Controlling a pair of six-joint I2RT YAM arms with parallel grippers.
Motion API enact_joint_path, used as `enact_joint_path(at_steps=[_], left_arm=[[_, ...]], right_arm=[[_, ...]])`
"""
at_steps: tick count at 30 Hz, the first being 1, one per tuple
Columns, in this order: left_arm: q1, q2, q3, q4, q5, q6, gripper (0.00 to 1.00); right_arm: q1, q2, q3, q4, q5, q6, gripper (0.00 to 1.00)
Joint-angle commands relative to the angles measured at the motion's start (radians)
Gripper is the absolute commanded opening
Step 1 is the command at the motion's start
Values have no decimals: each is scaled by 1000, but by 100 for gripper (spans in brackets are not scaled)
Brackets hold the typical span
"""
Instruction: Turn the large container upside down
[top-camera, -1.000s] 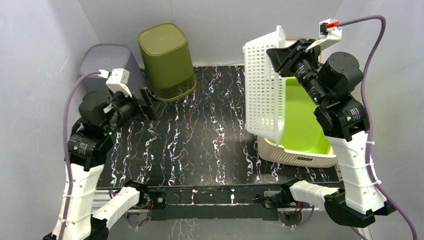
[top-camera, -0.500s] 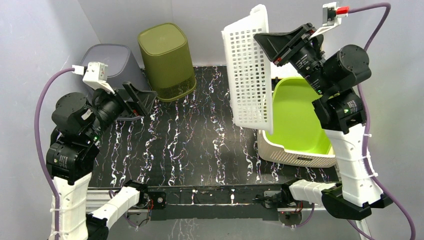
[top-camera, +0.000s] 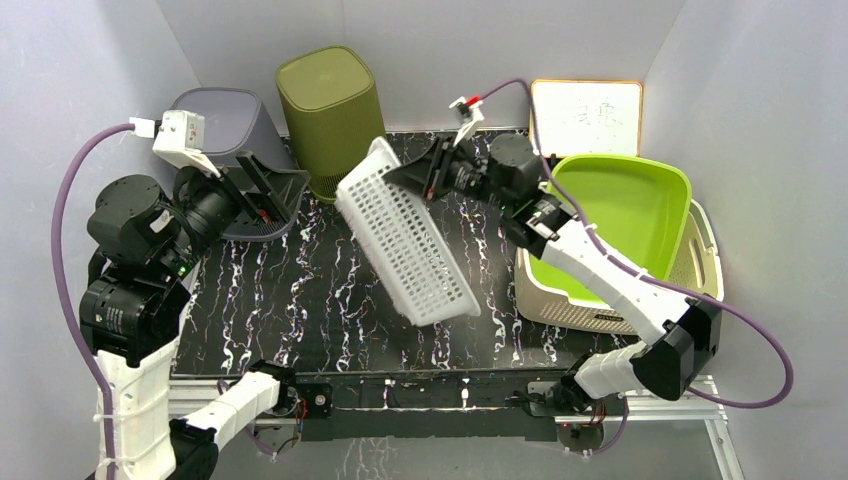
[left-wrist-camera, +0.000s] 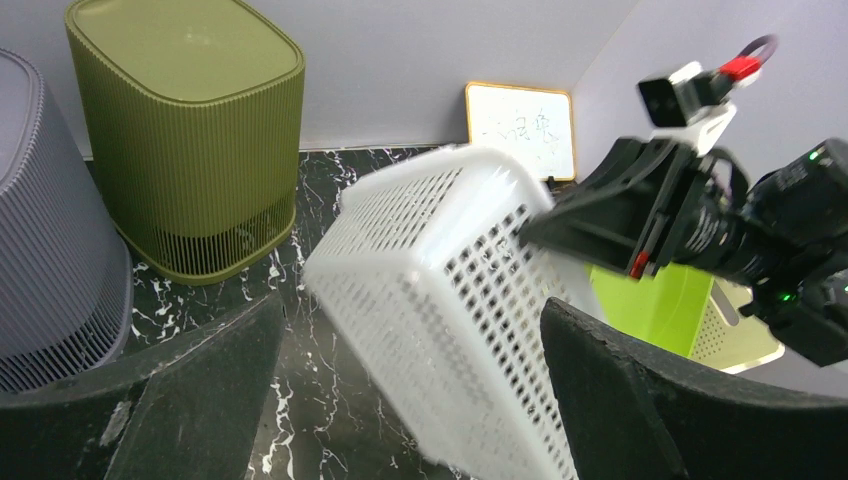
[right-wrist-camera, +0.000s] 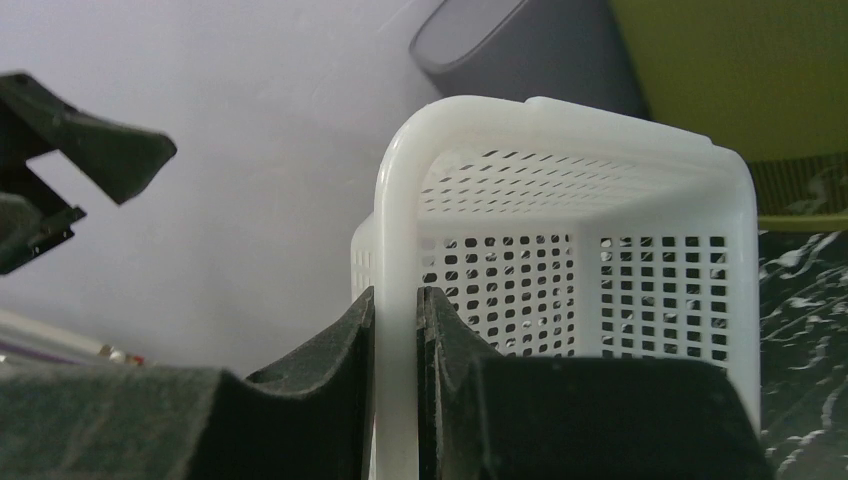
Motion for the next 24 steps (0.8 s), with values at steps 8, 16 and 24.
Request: enact_joint_path(at_steps=[8,16,24], left_arm=[[-2,4,-32,17,3,-20,98],[-2,-1,-40,7,1,-22,98],[-2,-5,-13,-20,-6,-12,98]], right_arm=[[135,89,-173,654,29,297,0],[206,274,-199,963,127,432,0],[215,355,-346,1208,340,524,0]])
